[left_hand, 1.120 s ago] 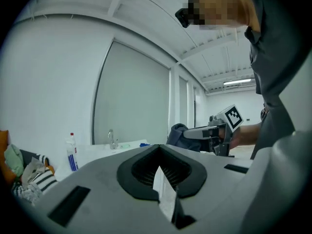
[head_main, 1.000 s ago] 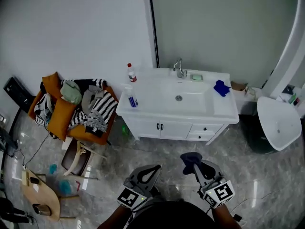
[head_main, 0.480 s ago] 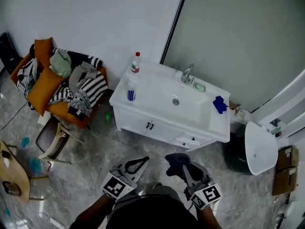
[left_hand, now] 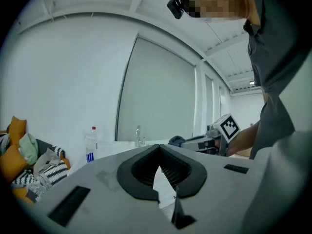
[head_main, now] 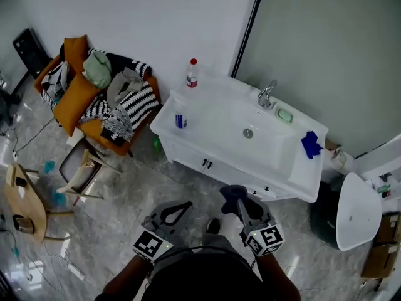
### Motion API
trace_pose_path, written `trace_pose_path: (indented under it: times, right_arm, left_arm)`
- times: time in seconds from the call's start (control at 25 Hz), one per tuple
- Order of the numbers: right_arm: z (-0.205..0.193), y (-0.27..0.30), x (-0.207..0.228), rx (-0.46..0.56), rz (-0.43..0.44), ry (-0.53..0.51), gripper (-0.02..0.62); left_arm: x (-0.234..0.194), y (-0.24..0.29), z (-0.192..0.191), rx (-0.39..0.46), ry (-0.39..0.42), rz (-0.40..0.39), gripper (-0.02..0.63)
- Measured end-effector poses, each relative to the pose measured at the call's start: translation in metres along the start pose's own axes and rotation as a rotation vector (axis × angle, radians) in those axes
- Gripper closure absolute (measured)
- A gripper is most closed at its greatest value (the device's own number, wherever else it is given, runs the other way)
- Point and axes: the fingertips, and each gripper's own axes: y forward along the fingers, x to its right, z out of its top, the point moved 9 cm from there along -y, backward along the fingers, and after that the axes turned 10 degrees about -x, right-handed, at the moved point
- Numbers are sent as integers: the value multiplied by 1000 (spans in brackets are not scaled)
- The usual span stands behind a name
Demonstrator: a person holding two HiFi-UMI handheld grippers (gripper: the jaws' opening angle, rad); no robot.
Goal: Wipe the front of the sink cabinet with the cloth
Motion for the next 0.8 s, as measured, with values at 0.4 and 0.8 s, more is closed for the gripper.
trace_pose_path:
  times: [0.4,0.8]
  right_arm:
    - [-103,129,64,-203,-43,27,560]
    - [-222,278,135,-404,-326,95,560]
  left_arm:
    - [-11,20,-51,-112,-181,134,601]
    - [-83,6,-164,-226,-347,100,602]
